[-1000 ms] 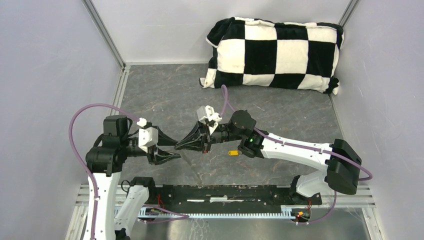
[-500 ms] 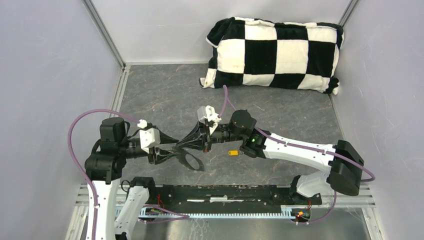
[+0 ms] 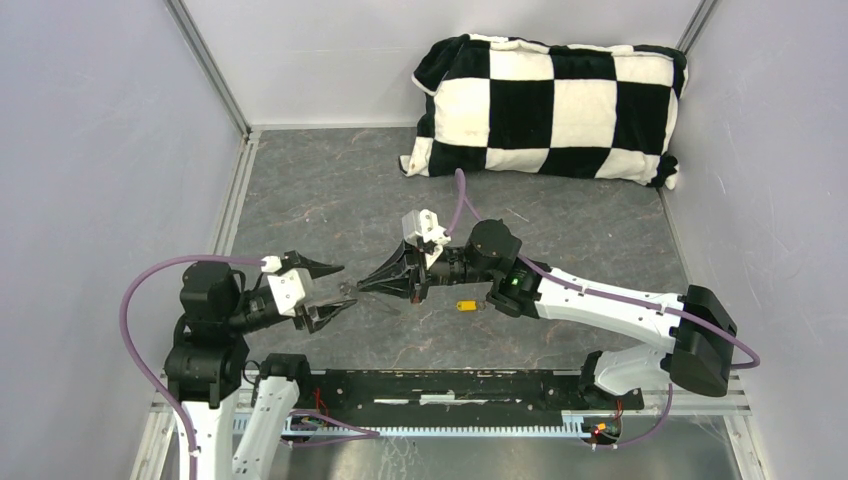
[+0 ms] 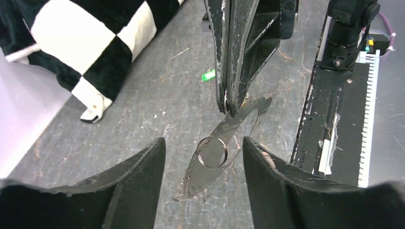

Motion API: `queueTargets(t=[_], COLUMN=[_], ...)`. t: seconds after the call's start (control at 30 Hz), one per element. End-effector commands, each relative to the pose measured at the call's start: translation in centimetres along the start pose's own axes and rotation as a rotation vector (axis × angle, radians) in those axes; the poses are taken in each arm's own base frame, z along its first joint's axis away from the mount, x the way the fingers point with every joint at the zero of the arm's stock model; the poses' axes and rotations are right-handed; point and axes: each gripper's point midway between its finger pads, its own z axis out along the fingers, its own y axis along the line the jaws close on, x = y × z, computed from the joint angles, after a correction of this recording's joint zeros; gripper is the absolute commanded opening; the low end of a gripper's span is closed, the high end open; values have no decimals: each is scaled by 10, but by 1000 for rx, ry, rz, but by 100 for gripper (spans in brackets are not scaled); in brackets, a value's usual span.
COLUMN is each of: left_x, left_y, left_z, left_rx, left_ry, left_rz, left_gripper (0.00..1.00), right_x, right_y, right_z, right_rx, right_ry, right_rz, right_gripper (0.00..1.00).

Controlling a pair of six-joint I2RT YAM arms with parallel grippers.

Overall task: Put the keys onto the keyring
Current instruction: Adjust the keyring.

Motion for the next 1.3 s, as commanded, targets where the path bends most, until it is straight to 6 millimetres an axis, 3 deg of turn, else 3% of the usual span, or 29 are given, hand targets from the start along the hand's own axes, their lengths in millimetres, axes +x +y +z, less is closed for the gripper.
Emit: queueTargets(t=[0.0,0.2,0.57,0.63,0.73,0.87,1.13,1.27], left_x=[-20,-18,-16,-11,-1,2,9,9], left_y=[-5,-23,-23,-21,-19,-22,-34,-39], left_z=[2,6,10,11,12,12,9,7], left_rx=[35,160,223,212,202,235,332,373], left_ry=[-77,-101,-102,-91,-67,-60,-18,-13], left_rz=[-51,-128,-150,-144,-118,-108,-112,-84], left_gripper=[60,49,39,43,64,66,40,13], right_x=[-21,-22,-21,-22,-23,-21,-28,-29], right_y=[2,4,10,13,18,25,33,36], right_z=[-2,3,5,6,6,8,9,10], right_rx=[7,-16,-54,-71,-105,-149,-204,-225], right_ry=[-57,-69,-73,-76,-80,-76,-88,-86], right_rz=[-41,-21,-1,6,12,25,33,32], right_gripper=[0,1,1,1,0,0,1,1])
